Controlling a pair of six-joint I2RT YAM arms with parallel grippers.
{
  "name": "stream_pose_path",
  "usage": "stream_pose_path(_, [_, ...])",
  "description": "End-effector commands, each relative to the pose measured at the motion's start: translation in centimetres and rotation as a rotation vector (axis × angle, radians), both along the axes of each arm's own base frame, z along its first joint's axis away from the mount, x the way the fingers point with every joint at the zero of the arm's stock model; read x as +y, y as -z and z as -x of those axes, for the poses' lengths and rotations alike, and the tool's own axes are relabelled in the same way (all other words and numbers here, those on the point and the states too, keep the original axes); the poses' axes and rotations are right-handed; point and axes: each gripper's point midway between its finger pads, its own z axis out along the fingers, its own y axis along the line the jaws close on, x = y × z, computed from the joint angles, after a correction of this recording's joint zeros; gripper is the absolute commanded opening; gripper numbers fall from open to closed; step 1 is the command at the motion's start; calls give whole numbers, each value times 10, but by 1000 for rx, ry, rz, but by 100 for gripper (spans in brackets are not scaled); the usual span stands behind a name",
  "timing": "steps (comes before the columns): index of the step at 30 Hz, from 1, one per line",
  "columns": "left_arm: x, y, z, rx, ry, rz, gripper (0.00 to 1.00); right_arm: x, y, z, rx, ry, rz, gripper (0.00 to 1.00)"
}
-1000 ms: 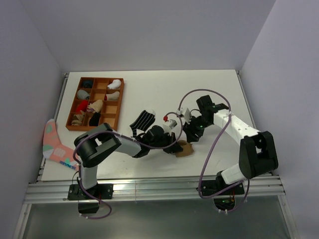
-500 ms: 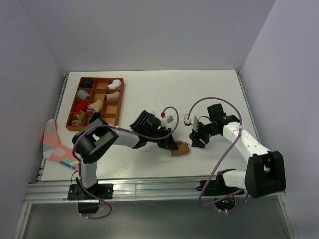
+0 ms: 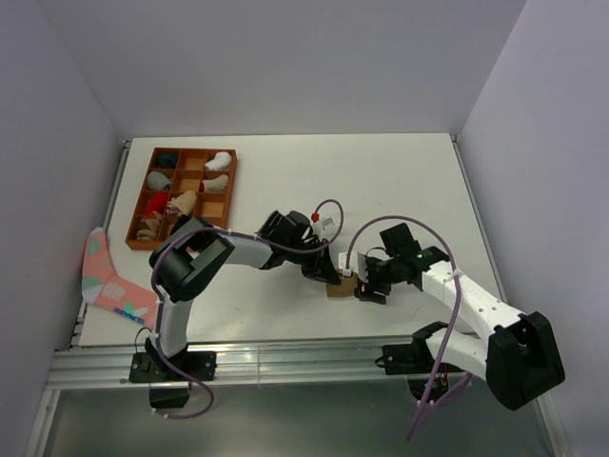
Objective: Roll the socks
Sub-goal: Roll the sock at the center of the board.
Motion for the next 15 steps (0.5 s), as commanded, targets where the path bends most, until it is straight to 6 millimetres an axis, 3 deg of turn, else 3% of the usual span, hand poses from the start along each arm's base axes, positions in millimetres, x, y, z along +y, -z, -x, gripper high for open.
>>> stream_pose_path(1, [39,73,24,130,-17,-270,0,9,-3,-14,-115,-15,5,68])
stream_pose_path(8, [35,76,22,145,-15,-271,0,16,1,-24,-173,-30,36,70])
stream_pose_path(15, [34,75,20,152,-9,-261,0,21,14,-17,-145,-64,69,70])
